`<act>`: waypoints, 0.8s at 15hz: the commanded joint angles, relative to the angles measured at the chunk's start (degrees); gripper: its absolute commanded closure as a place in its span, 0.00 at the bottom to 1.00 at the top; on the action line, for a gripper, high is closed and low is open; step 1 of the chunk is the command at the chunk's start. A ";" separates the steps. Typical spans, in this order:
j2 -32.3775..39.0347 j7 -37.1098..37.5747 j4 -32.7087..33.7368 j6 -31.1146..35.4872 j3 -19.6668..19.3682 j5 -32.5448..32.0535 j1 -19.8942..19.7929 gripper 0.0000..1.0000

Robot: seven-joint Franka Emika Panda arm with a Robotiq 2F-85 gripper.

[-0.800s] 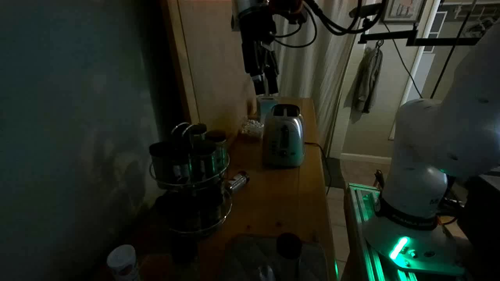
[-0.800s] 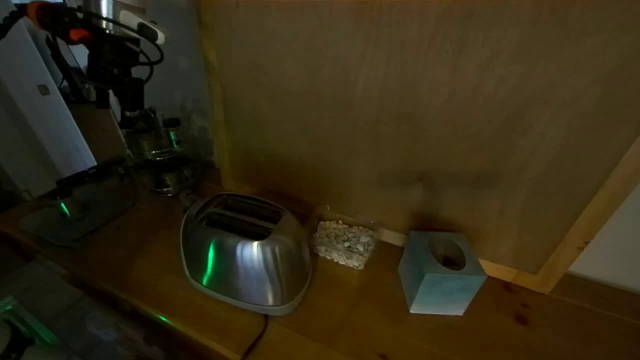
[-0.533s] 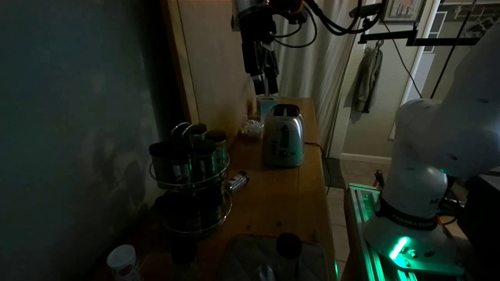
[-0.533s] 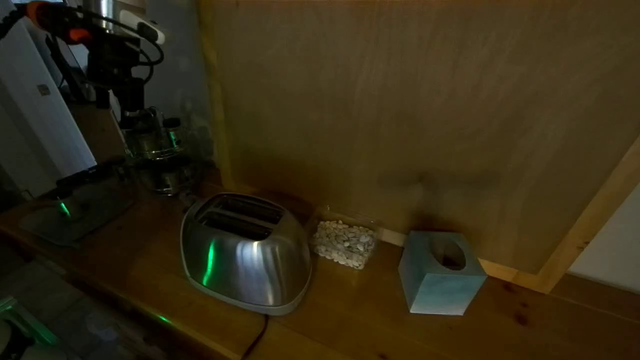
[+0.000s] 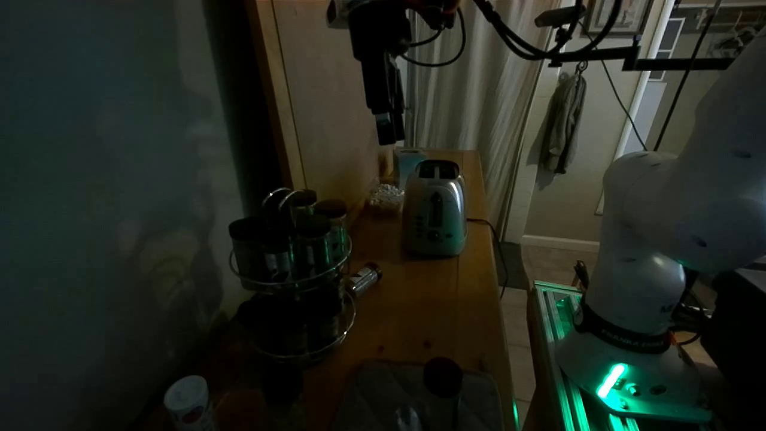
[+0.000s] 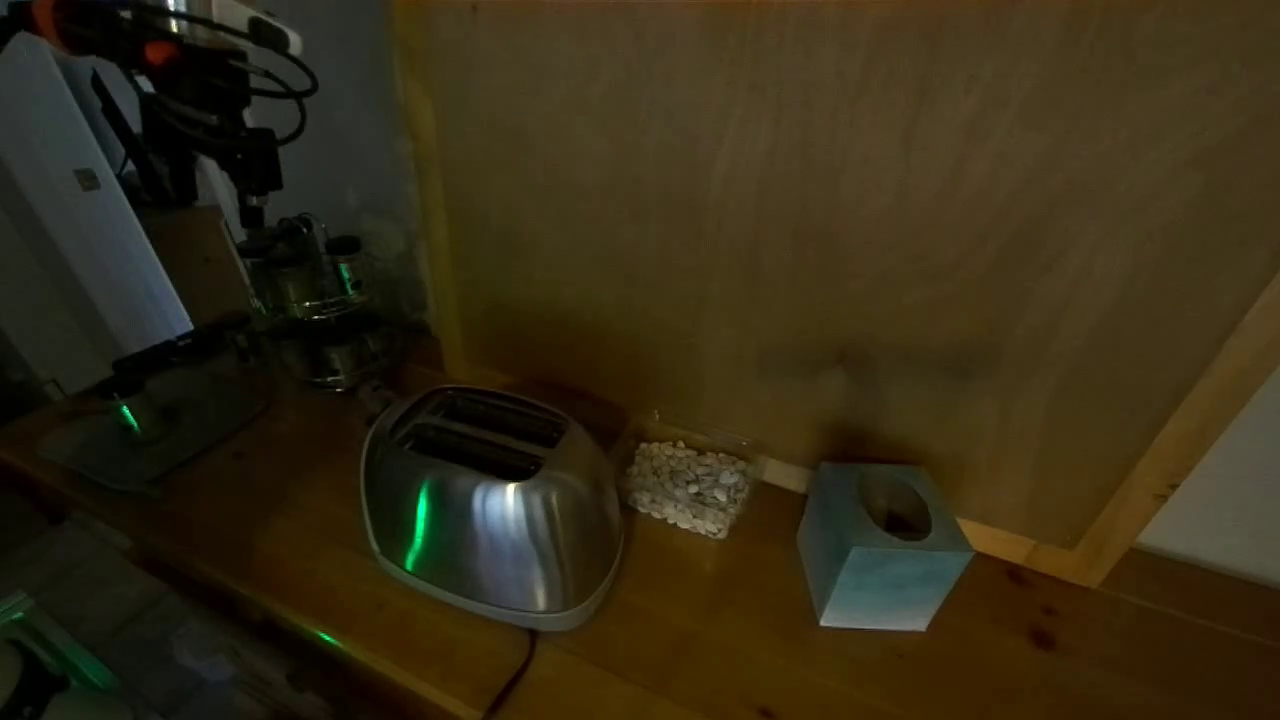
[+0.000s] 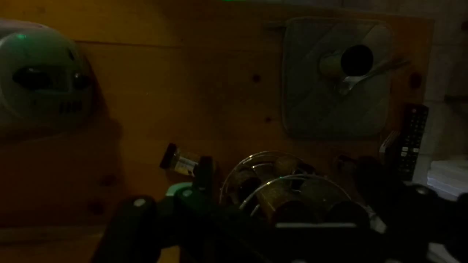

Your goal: Turn the seasoning rack around, pick up the white container and put it in the slot of the rack

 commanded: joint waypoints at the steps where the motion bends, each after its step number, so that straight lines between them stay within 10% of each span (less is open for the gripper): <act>1: 0.44 -4.80 2.64 3.07 2.45 -2.64 2.43 0.00; 12: 7.33 -26.73 4.51 19.52 5.23 -6.44 9.33 0.00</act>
